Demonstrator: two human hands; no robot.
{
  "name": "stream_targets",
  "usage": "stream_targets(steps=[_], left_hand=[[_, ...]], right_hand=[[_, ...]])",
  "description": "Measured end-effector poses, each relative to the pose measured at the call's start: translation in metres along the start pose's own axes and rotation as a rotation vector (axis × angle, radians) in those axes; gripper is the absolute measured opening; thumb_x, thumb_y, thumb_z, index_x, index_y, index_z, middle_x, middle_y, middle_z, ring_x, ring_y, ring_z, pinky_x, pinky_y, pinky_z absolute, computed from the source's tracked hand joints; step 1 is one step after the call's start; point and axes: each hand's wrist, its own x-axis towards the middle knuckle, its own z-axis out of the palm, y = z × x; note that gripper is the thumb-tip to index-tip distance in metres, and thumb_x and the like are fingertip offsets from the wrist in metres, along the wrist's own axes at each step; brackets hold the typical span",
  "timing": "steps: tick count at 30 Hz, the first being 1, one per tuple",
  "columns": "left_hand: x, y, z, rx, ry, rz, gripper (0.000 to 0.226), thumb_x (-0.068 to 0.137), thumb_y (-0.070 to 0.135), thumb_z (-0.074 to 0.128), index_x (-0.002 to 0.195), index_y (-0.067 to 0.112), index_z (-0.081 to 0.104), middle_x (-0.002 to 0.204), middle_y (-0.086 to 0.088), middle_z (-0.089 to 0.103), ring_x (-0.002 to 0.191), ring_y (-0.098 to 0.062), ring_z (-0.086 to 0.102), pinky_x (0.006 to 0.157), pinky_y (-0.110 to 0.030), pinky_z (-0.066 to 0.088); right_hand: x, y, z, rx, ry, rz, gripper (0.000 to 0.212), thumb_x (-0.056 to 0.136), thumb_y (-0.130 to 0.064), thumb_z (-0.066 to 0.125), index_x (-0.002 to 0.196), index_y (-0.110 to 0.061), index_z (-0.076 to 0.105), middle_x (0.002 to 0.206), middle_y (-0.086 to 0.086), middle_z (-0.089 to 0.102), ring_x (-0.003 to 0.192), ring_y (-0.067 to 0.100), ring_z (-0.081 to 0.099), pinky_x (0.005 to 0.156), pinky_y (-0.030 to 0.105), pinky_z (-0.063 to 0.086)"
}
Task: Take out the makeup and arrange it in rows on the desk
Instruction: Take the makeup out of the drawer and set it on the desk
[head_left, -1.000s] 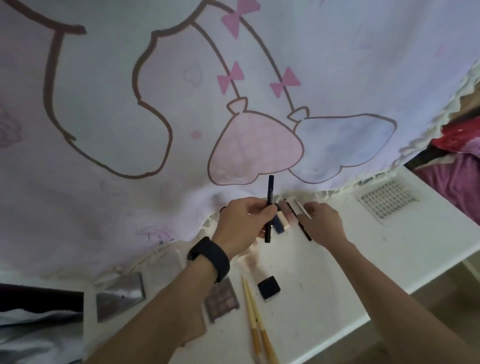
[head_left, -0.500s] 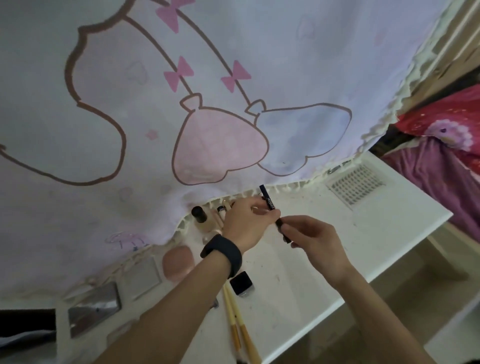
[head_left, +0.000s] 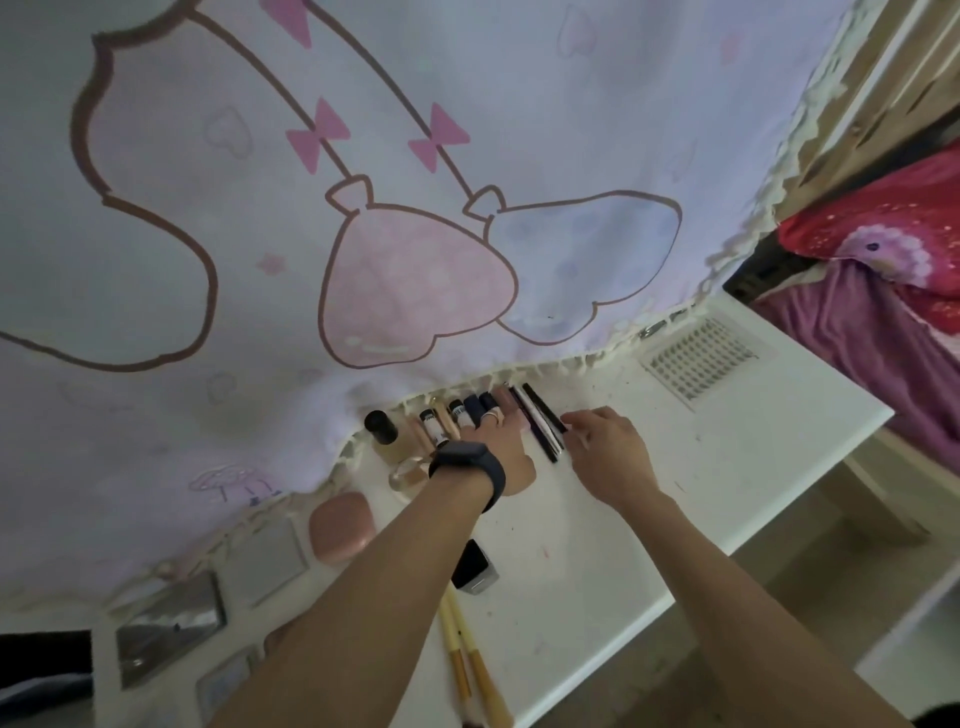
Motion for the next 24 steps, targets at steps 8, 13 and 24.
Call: stream_targets(steps=[8, 13, 24], left_hand=[[0.002, -0.005, 0.004, 0.082, 0.060, 0.007, 0.068, 0.097, 0.032, 0.044, 0.158, 0.022, 0.016, 0.159, -0.005, 0.023, 0.126, -0.035, 0.046, 0.095, -0.043, 0.050], [-0.014, 0.005, -0.014, 0.073, 0.114, 0.029, 0.047, 0.096, 0.029, 0.045, 0.142, 0.019, 0.046, 0.146, -0.011, 0.037, 0.125, -0.036, 0.045, 0.099, -0.047, 0.047], [-0.076, 0.121, 0.046, 0.109, 0.356, 0.363, 0.054, 0.102, 0.034, 0.043, 0.152, 0.020, 0.032, 0.160, -0.007, 0.027, 0.147, -0.027, 0.023, 0.116, -0.042, 0.031]], right_hand=[[-0.010, -0.004, -0.007, 0.010, -0.087, -0.052, 0.035, 0.099, -0.024, 0.053, 0.133, -0.029, 0.063, 0.134, 0.000, 0.060, 0.119, 0.025, 0.054, 0.100, 0.030, 0.041], [-0.049, 0.013, -0.044, 0.229, 0.009, 0.036, 0.029, 0.098, -0.023, 0.058, 0.126, -0.028, 0.067, 0.125, -0.010, 0.065, 0.100, 0.006, 0.059, 0.091, 0.020, 0.042], [-0.210, 0.142, -0.070, 0.208, 0.463, 0.499, 0.049, 0.090, -0.029, 0.069, 0.136, -0.019, 0.053, 0.147, 0.007, 0.042, 0.134, 0.031, 0.034, 0.111, 0.047, 0.034]])
